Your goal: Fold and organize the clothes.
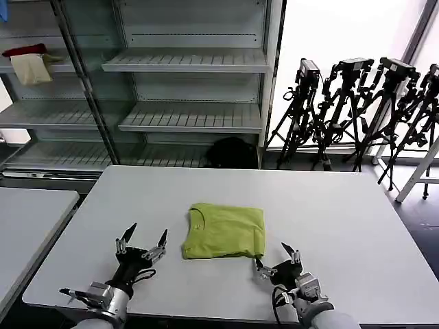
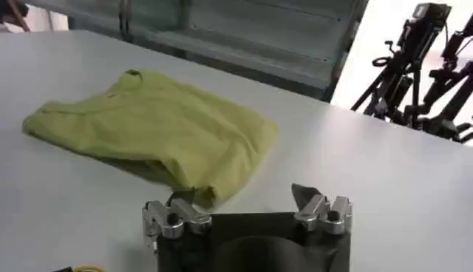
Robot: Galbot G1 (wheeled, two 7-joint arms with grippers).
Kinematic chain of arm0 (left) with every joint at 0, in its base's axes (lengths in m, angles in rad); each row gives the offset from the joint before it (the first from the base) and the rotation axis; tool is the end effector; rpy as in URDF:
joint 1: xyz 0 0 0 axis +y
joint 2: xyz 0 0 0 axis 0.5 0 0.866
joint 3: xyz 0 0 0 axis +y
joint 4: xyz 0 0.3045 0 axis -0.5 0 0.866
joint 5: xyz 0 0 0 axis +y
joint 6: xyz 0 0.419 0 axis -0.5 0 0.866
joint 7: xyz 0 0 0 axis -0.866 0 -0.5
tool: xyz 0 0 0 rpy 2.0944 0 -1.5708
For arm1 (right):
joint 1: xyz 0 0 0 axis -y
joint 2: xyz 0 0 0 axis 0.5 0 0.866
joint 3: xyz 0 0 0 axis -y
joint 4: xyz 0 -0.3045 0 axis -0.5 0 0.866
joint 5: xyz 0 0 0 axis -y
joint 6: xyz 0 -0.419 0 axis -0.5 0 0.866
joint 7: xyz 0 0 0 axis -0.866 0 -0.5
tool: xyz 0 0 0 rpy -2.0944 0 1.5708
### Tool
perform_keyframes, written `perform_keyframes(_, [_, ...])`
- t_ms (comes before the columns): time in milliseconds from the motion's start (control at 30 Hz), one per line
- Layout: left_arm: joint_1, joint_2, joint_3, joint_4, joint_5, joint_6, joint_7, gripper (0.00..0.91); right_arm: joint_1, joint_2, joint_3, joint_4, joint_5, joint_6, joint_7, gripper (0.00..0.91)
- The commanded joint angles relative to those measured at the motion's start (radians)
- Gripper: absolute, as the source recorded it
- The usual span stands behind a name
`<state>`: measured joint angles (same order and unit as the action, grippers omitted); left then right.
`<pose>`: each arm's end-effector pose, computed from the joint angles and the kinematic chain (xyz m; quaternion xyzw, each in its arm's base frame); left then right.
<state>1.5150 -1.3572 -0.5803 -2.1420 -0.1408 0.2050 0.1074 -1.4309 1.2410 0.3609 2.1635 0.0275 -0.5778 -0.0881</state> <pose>0.2817 0.0361 -0.2229 -0.0818 -0.9946 -0.0368 0.0521 0.2862 0.0304 -0.2071 0.1583 -0.9588 0.1232 0.2014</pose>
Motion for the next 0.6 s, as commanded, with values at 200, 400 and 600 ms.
perform_keyframes(200, [0.004, 0.008, -0.022, 0.021, -0.080, -0.019, -0.005, 0.907, -0.093, -0.070, 0.354, 0.065, 0.192, 0.104, 0.071, 0.907])
perform_keyframes(400, [-0.036, 0.059, -0.092, 0.078, -0.245, -0.011, -0.015, 0.907, -0.025, -0.125, 0.554, -0.158, 0.189, 0.311, 0.133, 0.907])
perform_keyframes(600, [-0.084, 0.163, -0.177, 0.189, -0.432, -0.011, -0.008, 0.907, -0.041, -0.192, 0.615, -0.228, 0.242, 0.366, 0.142, 0.907])
